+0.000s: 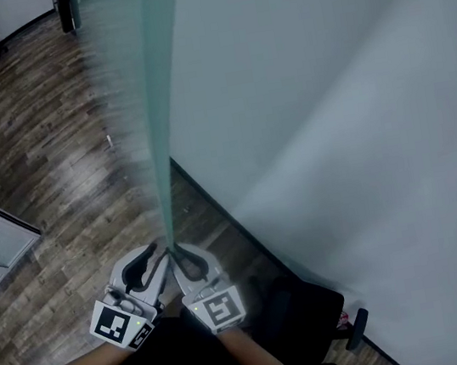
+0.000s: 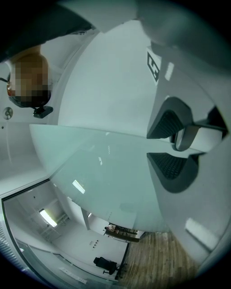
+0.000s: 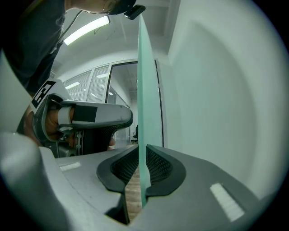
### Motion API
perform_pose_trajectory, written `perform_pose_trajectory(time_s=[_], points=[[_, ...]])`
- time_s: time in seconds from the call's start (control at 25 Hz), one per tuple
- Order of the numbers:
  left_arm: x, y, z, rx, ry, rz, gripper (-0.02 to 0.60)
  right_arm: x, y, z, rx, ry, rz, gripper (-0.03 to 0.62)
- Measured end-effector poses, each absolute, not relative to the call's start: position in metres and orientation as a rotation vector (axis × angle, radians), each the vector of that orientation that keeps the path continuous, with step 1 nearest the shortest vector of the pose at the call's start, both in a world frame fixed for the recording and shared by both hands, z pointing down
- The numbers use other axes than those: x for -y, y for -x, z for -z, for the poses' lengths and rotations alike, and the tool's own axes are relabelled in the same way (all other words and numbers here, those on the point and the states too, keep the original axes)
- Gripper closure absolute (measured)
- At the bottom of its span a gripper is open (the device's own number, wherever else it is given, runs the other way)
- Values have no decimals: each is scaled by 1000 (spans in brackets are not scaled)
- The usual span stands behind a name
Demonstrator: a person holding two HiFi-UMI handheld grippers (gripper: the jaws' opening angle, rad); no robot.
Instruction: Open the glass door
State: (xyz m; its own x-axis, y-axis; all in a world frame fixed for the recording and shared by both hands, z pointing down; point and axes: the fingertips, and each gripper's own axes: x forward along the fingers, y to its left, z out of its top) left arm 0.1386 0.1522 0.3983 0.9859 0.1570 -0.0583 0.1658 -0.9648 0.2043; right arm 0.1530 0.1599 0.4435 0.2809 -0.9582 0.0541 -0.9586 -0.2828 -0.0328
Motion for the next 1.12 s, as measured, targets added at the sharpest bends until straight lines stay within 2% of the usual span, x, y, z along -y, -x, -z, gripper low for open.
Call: perform_pose_trajectory(time_s=[0.16,0.32,0.56,1.12], points=[[-152,-134,-393,-219,-2931,72,501,-164,-156,-437,1875,-2517,-66,543],[-149,-132,-395,-162,-2960,85,556,-170,-161,-438,1871,-2534,-33,543],[-142,-131,-400,-96,-2956,64,579,-175,-169,-437,1881,-2543,-61,543],[-145,-138,-409,-1,-2932,37,581,-189,-190,-434,1886,-2551,-72,545]])
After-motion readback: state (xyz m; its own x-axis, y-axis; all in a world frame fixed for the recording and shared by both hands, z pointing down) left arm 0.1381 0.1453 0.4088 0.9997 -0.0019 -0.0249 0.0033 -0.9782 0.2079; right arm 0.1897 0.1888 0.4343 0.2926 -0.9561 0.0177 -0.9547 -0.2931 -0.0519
